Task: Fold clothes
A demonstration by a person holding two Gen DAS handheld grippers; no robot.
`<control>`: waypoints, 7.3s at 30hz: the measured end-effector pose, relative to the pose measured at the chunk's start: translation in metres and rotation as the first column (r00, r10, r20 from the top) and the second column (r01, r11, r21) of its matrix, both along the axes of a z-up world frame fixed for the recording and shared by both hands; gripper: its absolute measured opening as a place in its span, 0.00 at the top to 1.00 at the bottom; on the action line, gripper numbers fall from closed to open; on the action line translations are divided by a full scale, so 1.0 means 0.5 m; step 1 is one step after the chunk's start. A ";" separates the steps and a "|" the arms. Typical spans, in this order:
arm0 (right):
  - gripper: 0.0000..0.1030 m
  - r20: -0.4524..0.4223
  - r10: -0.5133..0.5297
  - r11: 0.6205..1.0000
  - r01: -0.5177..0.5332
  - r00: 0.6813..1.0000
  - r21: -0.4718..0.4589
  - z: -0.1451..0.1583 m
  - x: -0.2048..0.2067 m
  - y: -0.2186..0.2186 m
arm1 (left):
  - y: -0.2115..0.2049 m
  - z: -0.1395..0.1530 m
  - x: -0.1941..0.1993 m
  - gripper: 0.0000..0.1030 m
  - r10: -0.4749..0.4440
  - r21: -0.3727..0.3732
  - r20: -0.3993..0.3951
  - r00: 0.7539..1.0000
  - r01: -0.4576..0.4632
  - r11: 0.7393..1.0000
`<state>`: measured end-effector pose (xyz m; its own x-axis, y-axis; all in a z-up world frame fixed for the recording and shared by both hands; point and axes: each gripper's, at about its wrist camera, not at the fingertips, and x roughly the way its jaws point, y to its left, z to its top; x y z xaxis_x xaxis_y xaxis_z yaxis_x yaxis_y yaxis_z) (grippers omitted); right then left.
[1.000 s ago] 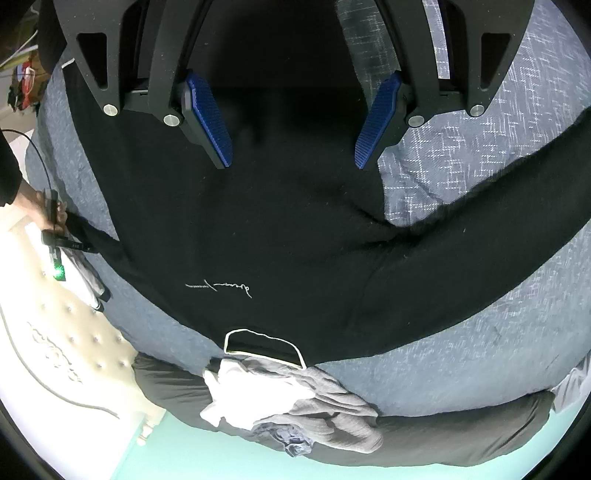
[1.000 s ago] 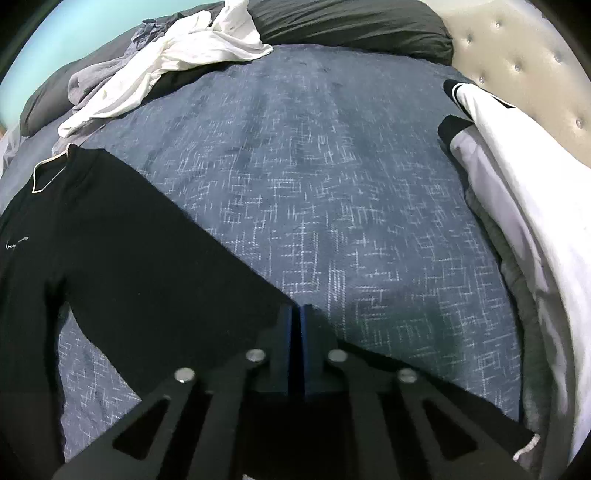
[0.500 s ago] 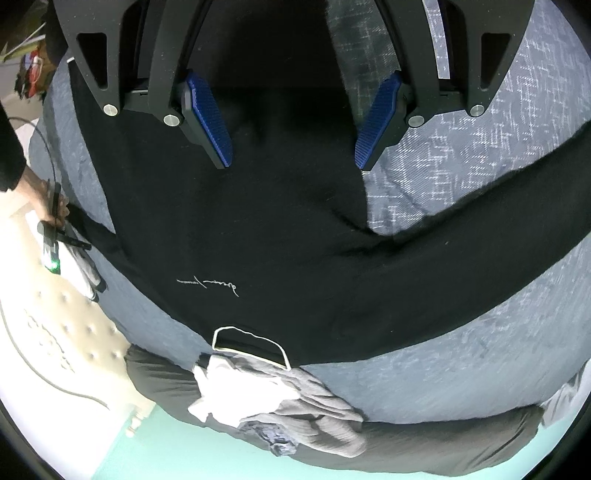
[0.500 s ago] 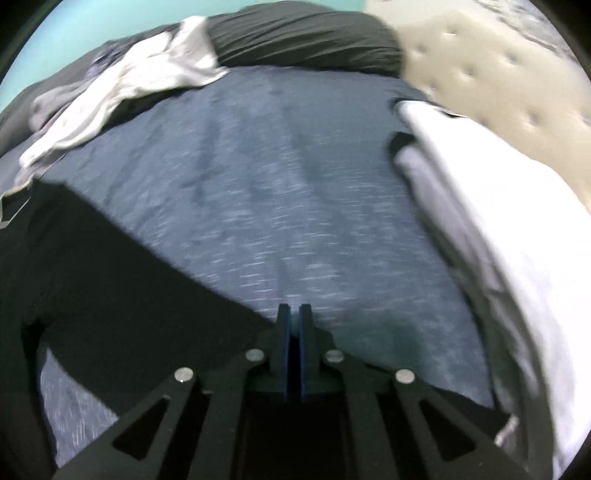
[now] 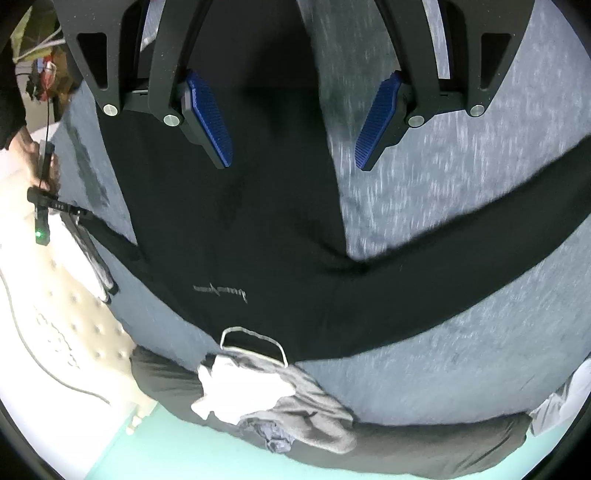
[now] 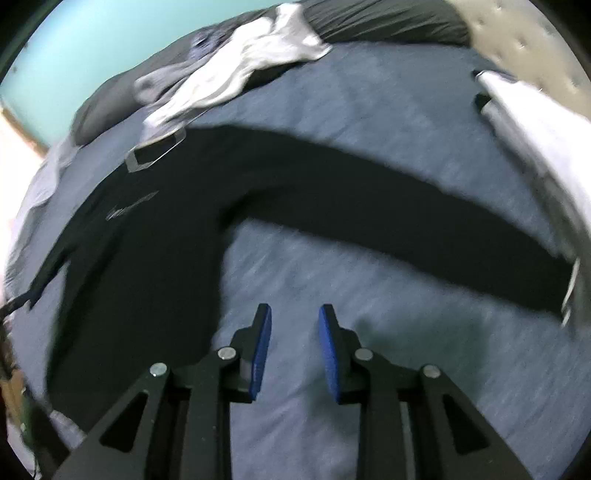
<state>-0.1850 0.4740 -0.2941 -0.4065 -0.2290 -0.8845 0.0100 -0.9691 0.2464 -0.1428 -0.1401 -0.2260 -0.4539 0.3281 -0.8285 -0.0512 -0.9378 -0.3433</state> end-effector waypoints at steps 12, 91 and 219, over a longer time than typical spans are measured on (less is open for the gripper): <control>0.67 0.134 0.120 0.989 -0.107 0.984 -0.101 -0.048 0.210 -0.131 | 0.006 -0.074 0.158 0.29 -0.036 0.043 0.196 0.980 0.028 0.999; 0.87 0.197 0.211 0.977 -0.200 0.958 -0.072 -0.066 0.377 -0.156 | 0.005 -0.098 0.229 0.53 -0.097 0.074 0.262 0.960 0.081 0.994; 0.95 -0.531 -0.126 0.982 0.028 0.838 -0.188 0.364 -0.132 -0.155 | 0.001 -0.064 0.058 0.39 0.298 0.202 -0.204 0.932 -0.258 0.945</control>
